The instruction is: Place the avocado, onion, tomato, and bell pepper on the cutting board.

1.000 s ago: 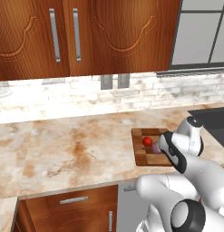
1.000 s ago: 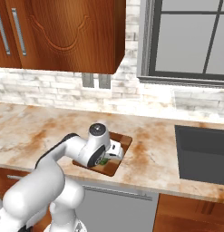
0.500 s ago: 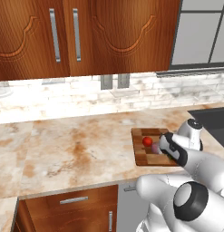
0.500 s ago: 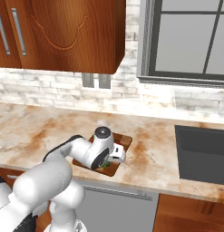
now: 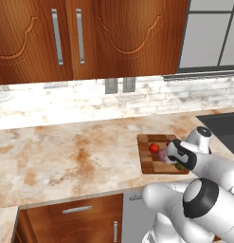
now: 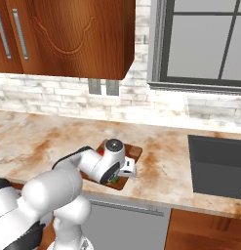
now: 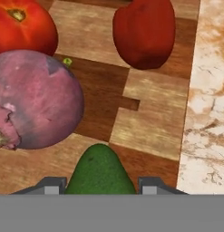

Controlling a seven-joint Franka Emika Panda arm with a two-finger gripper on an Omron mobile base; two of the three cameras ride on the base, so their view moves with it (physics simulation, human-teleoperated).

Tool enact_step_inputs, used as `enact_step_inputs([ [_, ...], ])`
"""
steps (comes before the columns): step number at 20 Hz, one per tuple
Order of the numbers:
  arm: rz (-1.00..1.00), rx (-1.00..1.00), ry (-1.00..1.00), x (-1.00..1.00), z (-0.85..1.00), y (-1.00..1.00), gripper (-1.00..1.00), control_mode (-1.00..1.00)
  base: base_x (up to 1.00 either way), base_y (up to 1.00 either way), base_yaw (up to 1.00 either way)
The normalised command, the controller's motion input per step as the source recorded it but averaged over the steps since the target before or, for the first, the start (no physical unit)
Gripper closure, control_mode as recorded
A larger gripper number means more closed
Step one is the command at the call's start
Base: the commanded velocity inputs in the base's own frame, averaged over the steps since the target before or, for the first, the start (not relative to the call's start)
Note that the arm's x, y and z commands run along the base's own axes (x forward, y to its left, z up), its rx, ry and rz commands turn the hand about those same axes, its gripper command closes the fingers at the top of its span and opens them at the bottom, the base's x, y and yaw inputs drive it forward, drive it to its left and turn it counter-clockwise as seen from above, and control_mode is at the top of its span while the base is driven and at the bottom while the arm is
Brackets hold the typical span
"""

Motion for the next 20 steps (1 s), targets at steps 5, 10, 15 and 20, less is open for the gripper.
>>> enact_step_inputs([
  [5, 0.04, 0.0, 0.0, 0.02, -0.15, 0.06, 1.0, -1.0, 0.0, 0.0, 0.0],
  [10, 0.03, 0.0, 0.0, 0.02, -0.17, 0.16, -1.0, -1.0, 0.0, 0.0, 0.0],
  [15, 0.01, 0.0, 0.0, 0.0, 0.19, 0.17, -1.0, -1.0, 0.0, 0.0, 0.0],
  [20, 0.0, 0.0, 0.0, 0.05, 0.32, 0.04, -1.0, -1.0, 0.0, 0.0, 0.0],
])
